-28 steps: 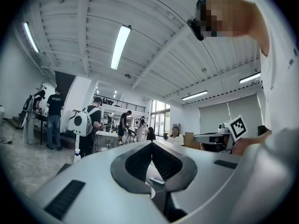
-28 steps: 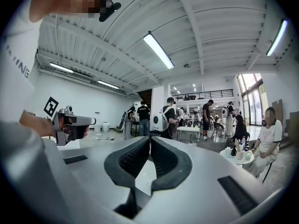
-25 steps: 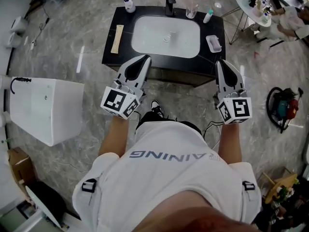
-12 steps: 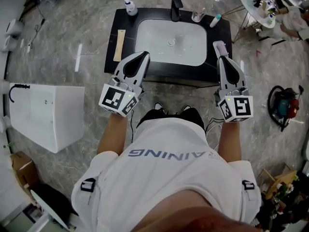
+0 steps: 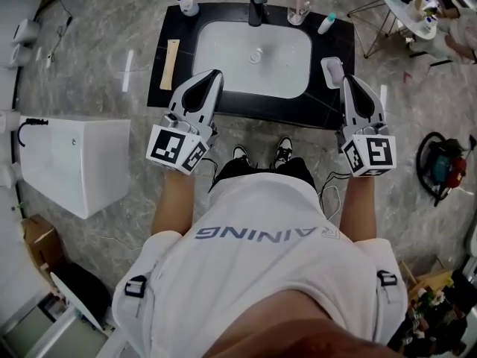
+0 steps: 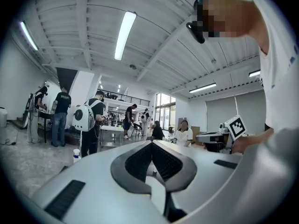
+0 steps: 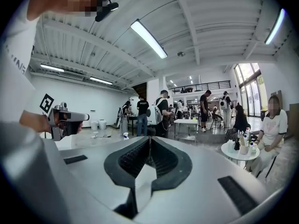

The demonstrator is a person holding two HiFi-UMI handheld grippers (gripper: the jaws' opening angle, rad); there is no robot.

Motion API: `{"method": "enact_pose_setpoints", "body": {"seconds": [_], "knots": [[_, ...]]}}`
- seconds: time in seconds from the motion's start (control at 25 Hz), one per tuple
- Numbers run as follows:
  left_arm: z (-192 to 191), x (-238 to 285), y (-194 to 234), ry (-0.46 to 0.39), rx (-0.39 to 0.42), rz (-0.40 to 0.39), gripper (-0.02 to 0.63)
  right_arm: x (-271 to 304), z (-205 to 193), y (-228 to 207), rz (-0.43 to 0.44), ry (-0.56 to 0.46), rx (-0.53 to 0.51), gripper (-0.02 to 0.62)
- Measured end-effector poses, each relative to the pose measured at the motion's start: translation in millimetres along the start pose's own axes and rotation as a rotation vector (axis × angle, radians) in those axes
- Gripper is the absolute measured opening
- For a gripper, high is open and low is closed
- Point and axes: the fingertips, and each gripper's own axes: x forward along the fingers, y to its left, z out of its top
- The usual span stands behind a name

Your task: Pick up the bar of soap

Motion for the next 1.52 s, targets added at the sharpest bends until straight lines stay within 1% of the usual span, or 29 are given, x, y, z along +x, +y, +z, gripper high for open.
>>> {"method": "enact_pose_setpoints", "body": {"seconds": [0.08, 0.2, 0.36, 0.48, 0.56, 0.64, 0.76, 0.84, 0.96, 1.12, 1.32, 1.52], "knots": [[-4, 13, -7, 0.007, -0.012, 0.013, 0.008, 7, -12, -17, 0.012, 0.034, -0.013, 0.021], [-10, 25, -14, 0.015, -0.021, 0.032, 0.008, 19, -38, -41, 0.008, 0.11, -0.031, 0.021], [-19, 32, -17, 0.039, -0.031, 0.051, 0.008, 38, -81, -68, -0.005, 0.266, -0.04, 0.028], [-28, 34, -14, 0.067, -0.035, 0.06, 0.008, 56, -114, -79, 0.007, 0.389, -0.051, 0.117], [-33, 35, -14, 0.08, -0.038, 0.062, 0.008, 66, -136, -87, 0.01, 0.462, -0.045, 0.145], [-37, 38, -14, 0.087, -0.038, 0.064, 0.008, 78, -160, -96, 0.011, 0.521, -0.014, 0.161], [-43, 38, -12, 0.103, -0.043, 0.075, 0.008, 93, -200, -107, 0.006, 0.596, 0.065, 0.192], [-47, 36, -8, 0.115, -0.048, 0.089, 0.008, 100, -224, -114, -0.009, 0.656, 0.06, 0.198], [-55, 31, -5, 0.133, -0.056, 0.109, 0.008, 108, -254, -121, -0.016, 0.751, 0.024, 0.202], [-65, 29, -3, 0.156, -0.07, 0.128, 0.008, 116, -272, -131, -0.036, 0.833, -0.013, 0.204], [-72, 29, 0, 0.16, -0.083, 0.145, 0.008, 123, -299, -135, -0.022, 0.941, 0.008, 0.212], [-76, 27, 4, 0.159, -0.088, 0.16, 0.008, 124, -314, -137, -0.028, 1.005, 0.024, 0.21]]}}
